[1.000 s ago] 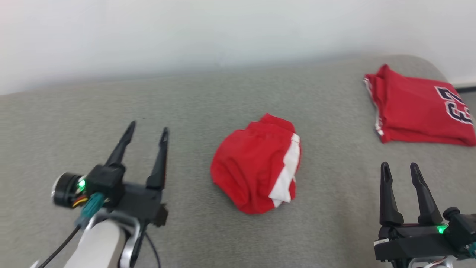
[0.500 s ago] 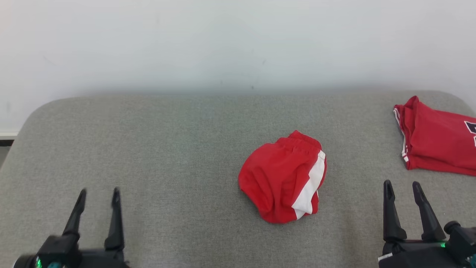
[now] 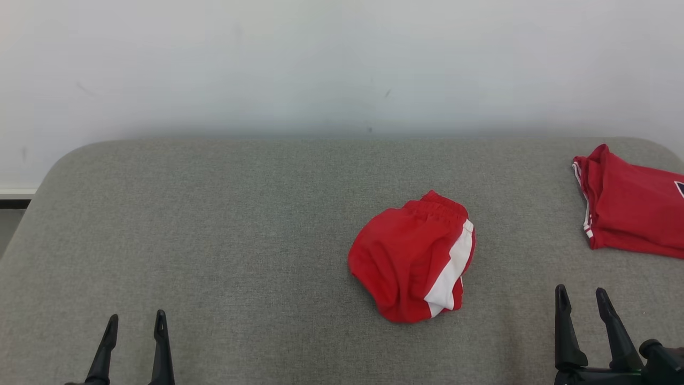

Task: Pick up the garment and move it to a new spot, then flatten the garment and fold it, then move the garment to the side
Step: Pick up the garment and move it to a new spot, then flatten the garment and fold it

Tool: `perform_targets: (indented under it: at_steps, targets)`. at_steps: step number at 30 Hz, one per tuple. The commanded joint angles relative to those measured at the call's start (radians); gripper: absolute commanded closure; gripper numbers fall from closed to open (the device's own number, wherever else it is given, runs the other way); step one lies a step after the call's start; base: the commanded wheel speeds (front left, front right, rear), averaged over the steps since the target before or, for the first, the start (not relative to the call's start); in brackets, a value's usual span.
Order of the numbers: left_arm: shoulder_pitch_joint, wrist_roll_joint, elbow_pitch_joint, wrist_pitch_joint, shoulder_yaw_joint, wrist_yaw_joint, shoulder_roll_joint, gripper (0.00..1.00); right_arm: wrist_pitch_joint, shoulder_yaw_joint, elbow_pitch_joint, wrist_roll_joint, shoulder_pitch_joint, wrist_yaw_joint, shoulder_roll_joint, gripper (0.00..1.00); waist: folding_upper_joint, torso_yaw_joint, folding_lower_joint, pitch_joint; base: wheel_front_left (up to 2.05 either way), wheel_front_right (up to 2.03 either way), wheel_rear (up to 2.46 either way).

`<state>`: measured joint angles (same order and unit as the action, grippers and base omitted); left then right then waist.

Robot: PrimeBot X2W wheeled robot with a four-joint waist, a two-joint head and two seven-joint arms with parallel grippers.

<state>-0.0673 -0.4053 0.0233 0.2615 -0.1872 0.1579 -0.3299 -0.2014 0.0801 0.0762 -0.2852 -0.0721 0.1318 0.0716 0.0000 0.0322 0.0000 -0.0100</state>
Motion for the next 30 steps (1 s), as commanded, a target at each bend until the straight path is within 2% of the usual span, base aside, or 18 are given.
perform_targets:
  at_steps: [1, 11, 30]
  targets:
    - [-0.012, 0.010, -0.001, 0.005, 0.006, -0.003, 0.004, 0.00, 0.000, -0.001, 0.003, -0.001, -0.010, -0.003, -0.001, 0.00, 0.0000, -0.002, 0.0000, 0.001, 0.00, 0.00, 0.00]
    - [-0.015, 0.042, 0.014, 0.005, 0.027, -0.025, 0.039, 0.00, -0.007, -0.018, 0.032, -0.007, -0.002, -0.003, -0.002, 0.00, 0.0000, -0.012, 0.0000, 0.009, 0.00, 0.00, 0.00]
    - [-0.007, 0.075, 0.042, 0.004, 0.049, -0.050, 0.059, 0.00, -0.008, -0.026, 0.047, -0.012, 0.001, -0.003, 0.005, 0.00, 0.0000, -0.014, 0.0000, 0.009, 0.00, 0.00, 0.00]
